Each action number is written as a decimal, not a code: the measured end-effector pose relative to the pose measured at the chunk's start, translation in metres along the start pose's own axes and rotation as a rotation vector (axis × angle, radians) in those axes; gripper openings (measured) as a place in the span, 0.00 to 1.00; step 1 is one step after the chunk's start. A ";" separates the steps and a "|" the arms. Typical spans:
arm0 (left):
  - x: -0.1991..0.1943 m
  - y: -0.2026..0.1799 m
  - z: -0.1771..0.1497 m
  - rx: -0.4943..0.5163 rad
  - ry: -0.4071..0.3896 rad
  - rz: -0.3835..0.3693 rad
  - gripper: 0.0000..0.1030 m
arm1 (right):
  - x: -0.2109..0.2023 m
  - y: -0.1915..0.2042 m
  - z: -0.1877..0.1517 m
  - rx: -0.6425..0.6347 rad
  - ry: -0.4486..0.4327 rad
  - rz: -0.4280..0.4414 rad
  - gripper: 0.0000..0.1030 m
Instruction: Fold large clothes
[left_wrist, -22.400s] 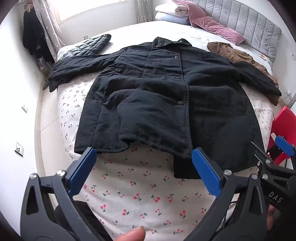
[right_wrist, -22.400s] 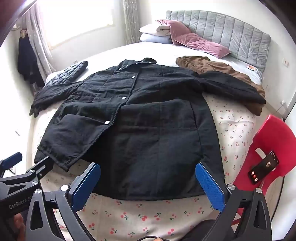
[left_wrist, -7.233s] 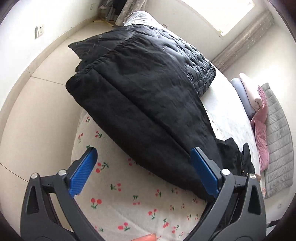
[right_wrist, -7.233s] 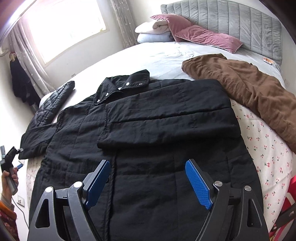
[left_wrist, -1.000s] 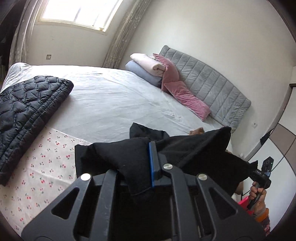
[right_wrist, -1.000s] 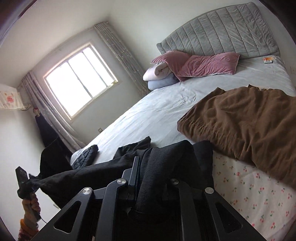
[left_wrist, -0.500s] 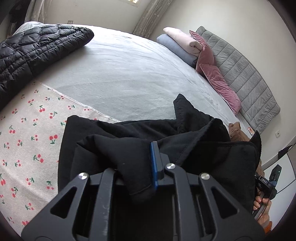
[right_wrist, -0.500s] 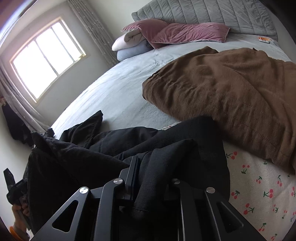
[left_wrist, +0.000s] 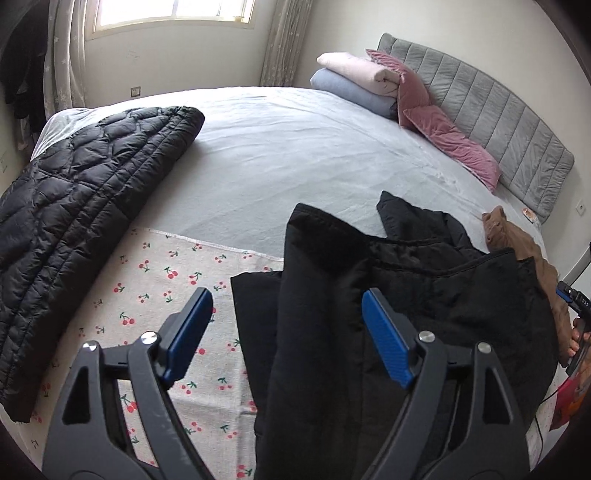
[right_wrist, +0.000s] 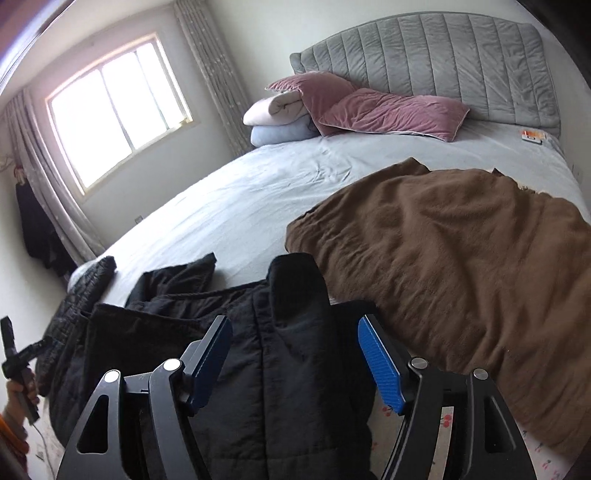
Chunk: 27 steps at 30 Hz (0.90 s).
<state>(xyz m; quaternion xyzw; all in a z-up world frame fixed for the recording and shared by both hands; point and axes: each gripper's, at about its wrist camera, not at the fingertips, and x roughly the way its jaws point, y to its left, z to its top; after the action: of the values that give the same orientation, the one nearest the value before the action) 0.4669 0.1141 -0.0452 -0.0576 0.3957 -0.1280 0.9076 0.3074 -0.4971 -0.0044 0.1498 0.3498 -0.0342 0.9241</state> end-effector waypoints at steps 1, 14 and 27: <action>0.011 0.002 0.002 -0.003 0.024 0.009 0.81 | 0.011 0.003 0.000 -0.017 0.028 -0.007 0.69; 0.002 -0.048 0.029 0.004 -0.141 0.048 0.05 | 0.054 0.052 0.004 -0.185 -0.103 -0.324 0.07; 0.092 -0.055 0.074 0.089 -0.321 0.384 0.06 | 0.156 0.060 0.058 -0.152 -0.210 -0.540 0.08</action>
<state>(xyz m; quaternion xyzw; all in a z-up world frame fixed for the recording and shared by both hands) 0.5706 0.0358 -0.0483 0.0392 0.2443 0.0403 0.9681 0.4715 -0.4507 -0.0507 -0.0224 0.2810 -0.2678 0.9213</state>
